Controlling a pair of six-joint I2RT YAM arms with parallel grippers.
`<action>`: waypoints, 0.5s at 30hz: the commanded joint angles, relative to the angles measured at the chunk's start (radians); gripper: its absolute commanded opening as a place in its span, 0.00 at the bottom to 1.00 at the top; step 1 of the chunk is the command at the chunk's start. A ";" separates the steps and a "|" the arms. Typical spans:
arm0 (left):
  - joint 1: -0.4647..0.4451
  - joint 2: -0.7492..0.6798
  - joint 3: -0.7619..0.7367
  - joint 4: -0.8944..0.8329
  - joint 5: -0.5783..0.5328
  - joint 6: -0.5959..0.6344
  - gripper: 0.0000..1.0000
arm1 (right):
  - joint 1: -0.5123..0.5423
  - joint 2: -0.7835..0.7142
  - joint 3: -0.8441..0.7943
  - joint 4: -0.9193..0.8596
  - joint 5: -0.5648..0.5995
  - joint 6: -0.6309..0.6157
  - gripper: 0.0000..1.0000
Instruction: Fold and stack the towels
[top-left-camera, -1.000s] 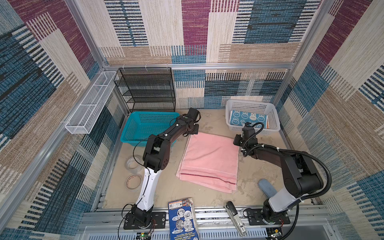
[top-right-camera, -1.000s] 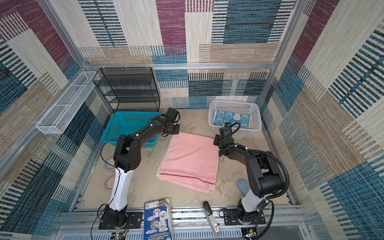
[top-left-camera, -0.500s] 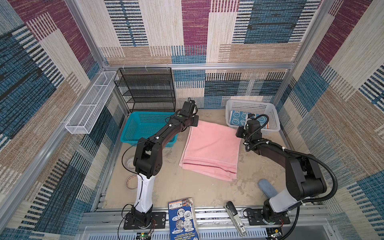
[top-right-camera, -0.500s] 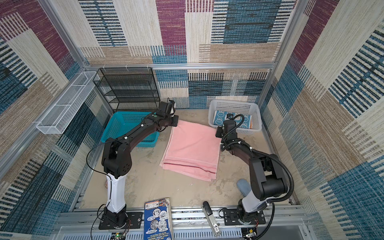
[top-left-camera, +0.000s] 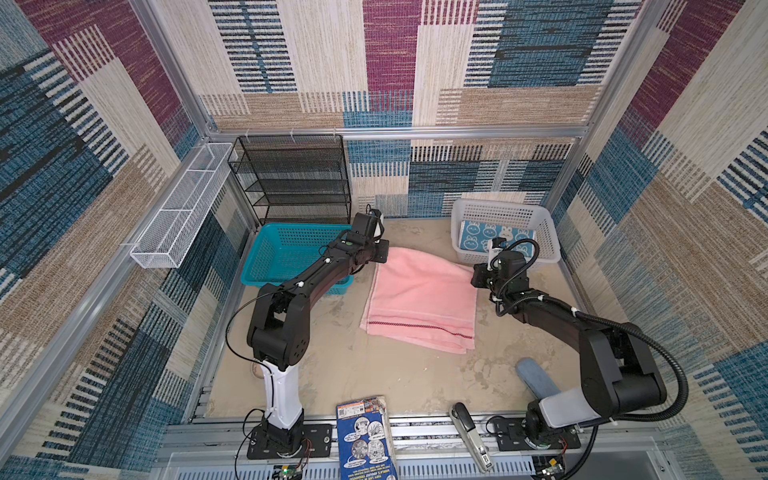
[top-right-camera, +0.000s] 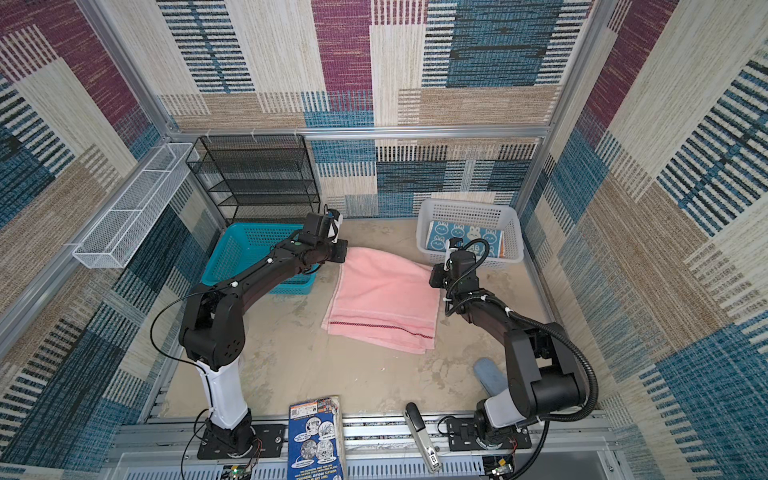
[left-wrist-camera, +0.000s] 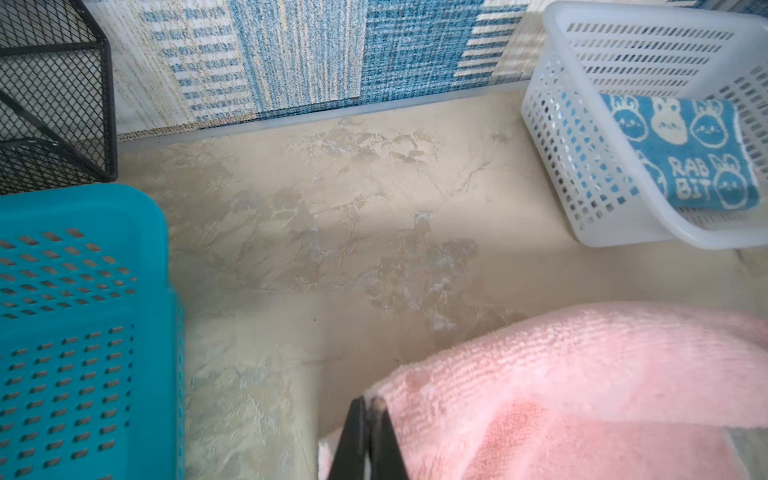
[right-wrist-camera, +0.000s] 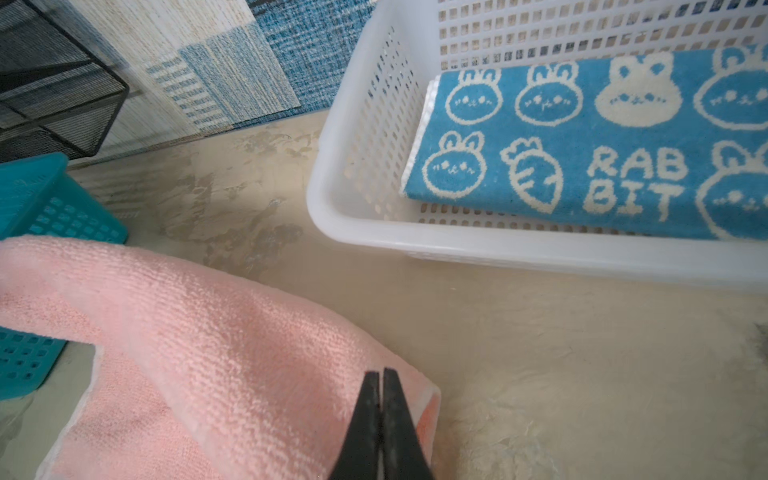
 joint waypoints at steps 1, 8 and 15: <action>0.001 -0.056 -0.063 0.044 0.026 0.008 0.00 | -0.001 -0.052 -0.038 0.012 -0.065 0.007 0.00; 0.001 -0.135 -0.162 -0.009 0.028 -0.015 0.00 | -0.001 -0.167 -0.125 -0.040 -0.128 0.060 0.00; 0.001 -0.188 -0.239 -0.058 0.023 -0.032 0.00 | 0.002 -0.290 -0.211 -0.127 -0.187 0.095 0.00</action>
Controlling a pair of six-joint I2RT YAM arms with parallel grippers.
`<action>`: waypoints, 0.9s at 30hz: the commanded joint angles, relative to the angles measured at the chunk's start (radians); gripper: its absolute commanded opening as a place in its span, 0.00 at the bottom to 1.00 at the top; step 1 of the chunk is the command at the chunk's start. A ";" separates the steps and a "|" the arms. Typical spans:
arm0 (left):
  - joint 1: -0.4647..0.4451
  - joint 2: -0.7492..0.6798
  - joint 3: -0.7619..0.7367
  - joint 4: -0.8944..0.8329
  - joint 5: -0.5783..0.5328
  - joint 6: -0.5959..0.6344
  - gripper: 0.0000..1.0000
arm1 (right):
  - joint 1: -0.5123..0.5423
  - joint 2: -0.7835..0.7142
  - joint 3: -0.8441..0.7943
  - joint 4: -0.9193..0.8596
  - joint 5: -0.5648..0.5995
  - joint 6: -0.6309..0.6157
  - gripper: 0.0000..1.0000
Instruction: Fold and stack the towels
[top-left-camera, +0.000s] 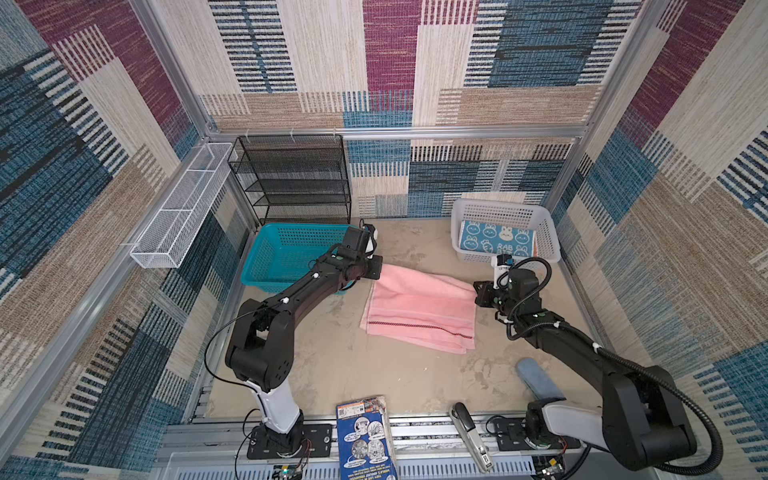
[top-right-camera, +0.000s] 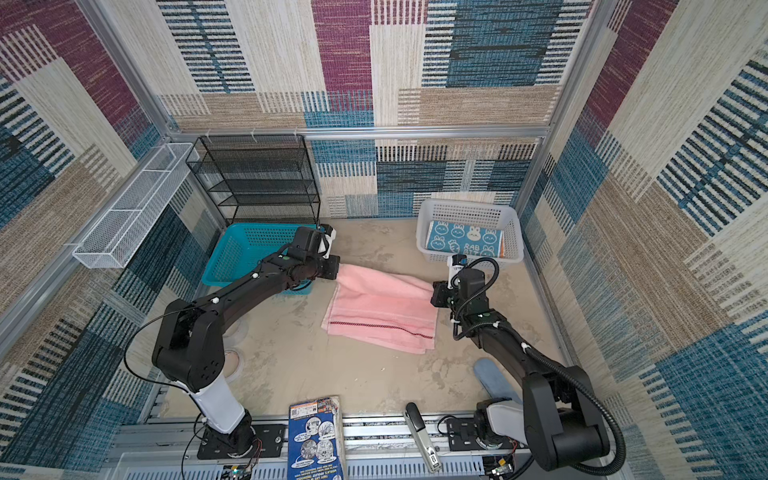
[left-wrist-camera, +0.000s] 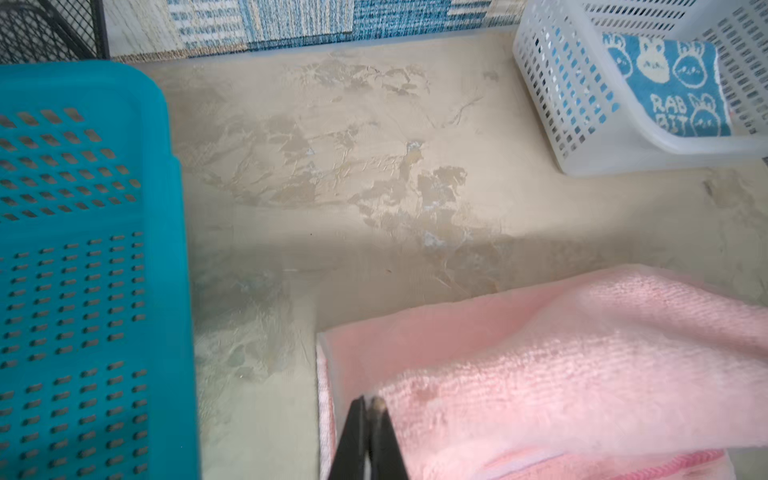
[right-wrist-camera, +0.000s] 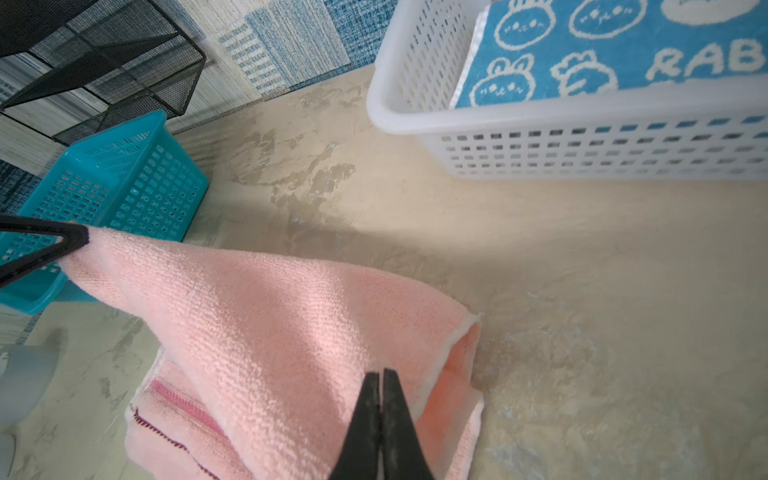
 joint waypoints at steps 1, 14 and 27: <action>0.000 -0.034 -0.034 -0.026 0.002 -0.023 0.00 | 0.002 -0.055 -0.034 -0.050 -0.046 0.040 0.00; 0.001 -0.147 -0.180 -0.052 0.050 -0.045 0.00 | 0.139 -0.222 -0.157 -0.170 -0.033 0.137 0.00; -0.002 -0.165 -0.334 0.002 0.020 -0.073 0.00 | 0.228 -0.300 -0.309 -0.185 0.012 0.280 0.00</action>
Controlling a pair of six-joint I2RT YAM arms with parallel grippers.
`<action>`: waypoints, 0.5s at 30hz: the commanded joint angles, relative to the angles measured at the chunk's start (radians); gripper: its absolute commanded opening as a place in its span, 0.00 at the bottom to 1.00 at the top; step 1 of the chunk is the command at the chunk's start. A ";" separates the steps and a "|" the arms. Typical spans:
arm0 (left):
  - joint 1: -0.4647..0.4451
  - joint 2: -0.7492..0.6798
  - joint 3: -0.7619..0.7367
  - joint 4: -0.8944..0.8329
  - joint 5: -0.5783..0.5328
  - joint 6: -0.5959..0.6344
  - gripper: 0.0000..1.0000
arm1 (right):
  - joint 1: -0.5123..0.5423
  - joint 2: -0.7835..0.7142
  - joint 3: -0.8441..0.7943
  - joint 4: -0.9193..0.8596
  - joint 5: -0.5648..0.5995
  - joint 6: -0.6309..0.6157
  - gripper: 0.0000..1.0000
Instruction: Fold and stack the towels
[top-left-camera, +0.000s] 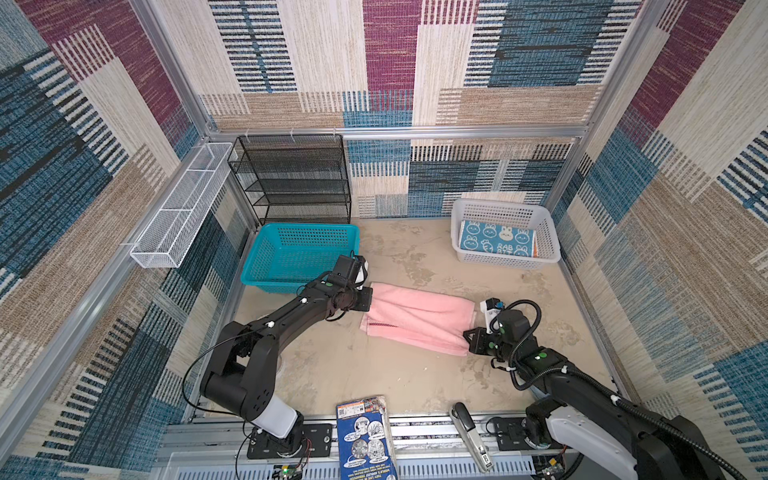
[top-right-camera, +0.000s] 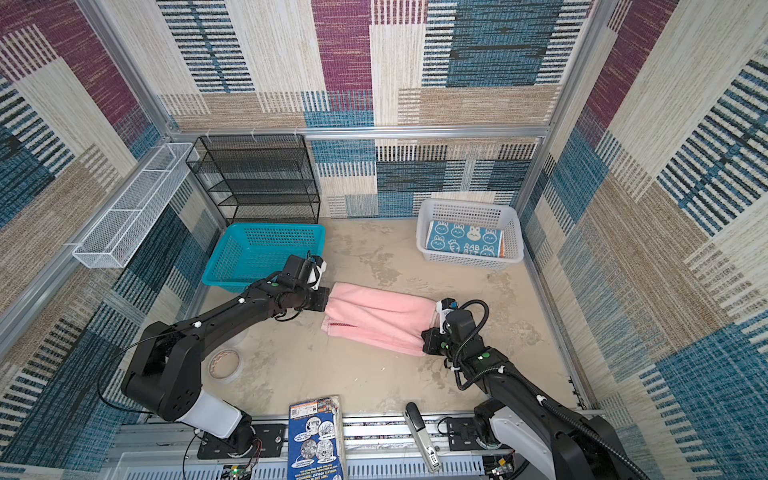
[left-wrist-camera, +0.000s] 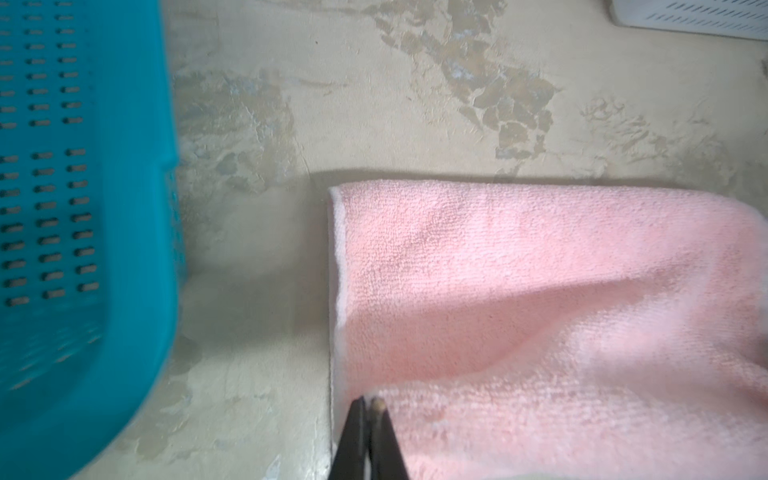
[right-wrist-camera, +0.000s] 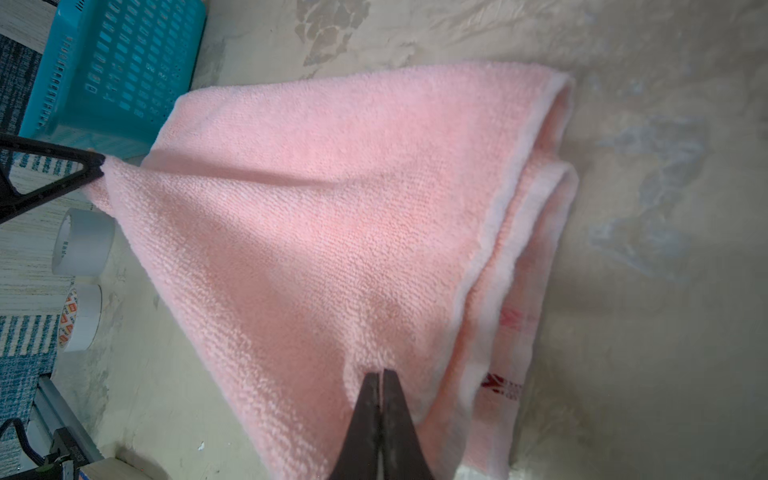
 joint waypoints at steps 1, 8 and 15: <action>0.000 0.020 -0.017 0.031 -0.023 -0.020 0.00 | 0.008 -0.010 -0.029 0.004 0.014 0.059 0.00; -0.009 0.014 -0.066 0.065 0.002 -0.038 0.07 | 0.033 0.015 -0.053 0.005 0.002 0.068 0.18; -0.015 -0.055 -0.089 0.063 -0.005 -0.034 0.41 | 0.038 -0.050 -0.017 -0.094 0.081 0.072 0.54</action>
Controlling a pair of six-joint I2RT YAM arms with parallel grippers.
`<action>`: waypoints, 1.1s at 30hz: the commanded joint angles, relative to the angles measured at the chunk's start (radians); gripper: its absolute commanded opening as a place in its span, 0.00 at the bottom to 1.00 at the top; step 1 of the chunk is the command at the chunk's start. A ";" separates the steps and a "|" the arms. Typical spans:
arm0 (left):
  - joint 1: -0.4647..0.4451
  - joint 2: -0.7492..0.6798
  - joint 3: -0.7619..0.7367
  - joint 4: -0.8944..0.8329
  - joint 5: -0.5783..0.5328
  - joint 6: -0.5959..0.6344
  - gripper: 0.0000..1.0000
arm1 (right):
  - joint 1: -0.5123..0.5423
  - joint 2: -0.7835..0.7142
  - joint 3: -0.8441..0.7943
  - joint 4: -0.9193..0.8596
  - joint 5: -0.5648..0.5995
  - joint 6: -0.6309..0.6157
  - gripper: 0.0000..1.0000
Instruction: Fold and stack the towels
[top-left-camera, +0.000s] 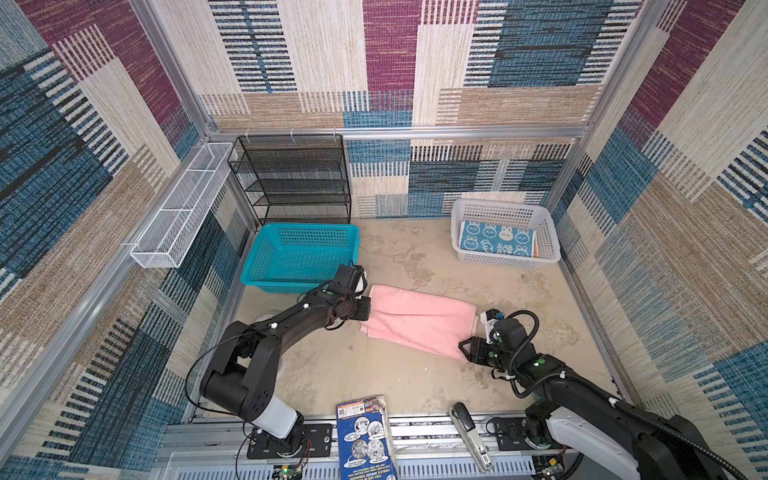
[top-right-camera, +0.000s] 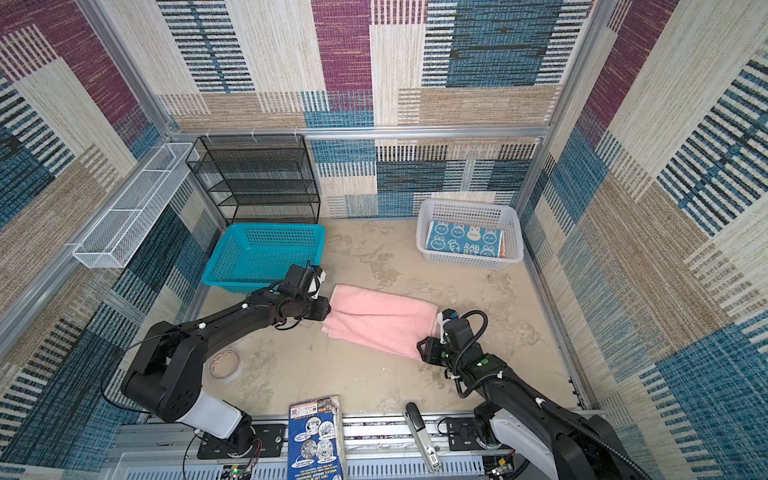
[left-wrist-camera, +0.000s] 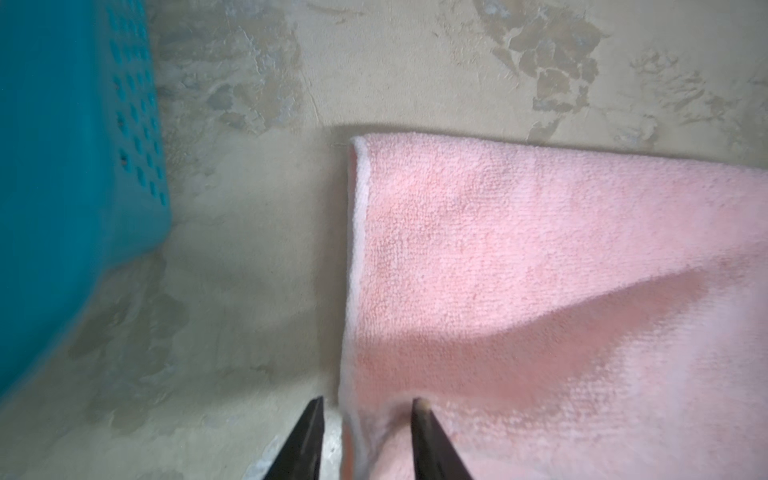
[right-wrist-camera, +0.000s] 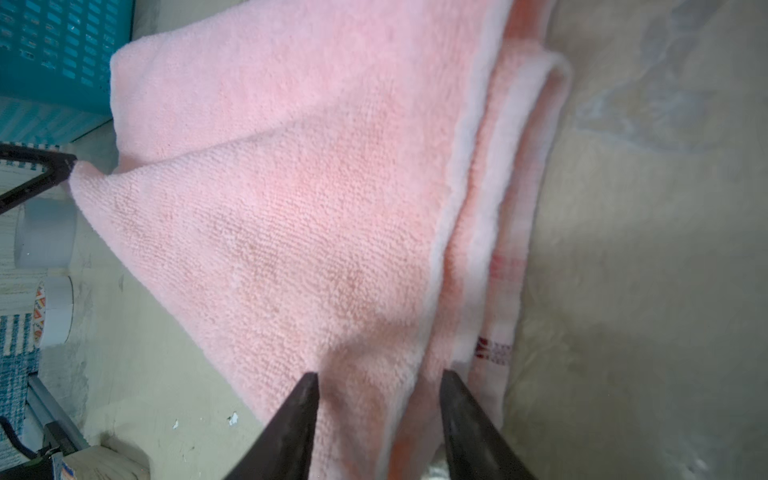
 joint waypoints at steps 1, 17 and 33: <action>-0.003 -0.042 -0.001 0.016 0.009 -0.006 0.42 | 0.000 -0.038 0.028 -0.042 0.054 0.013 0.55; -0.072 -0.088 0.060 0.066 0.094 -0.071 0.40 | 0.060 0.085 0.135 0.020 0.019 0.021 0.54; -0.098 0.115 0.156 0.100 0.090 -0.058 0.38 | 0.063 0.041 0.057 -0.116 0.084 0.095 0.43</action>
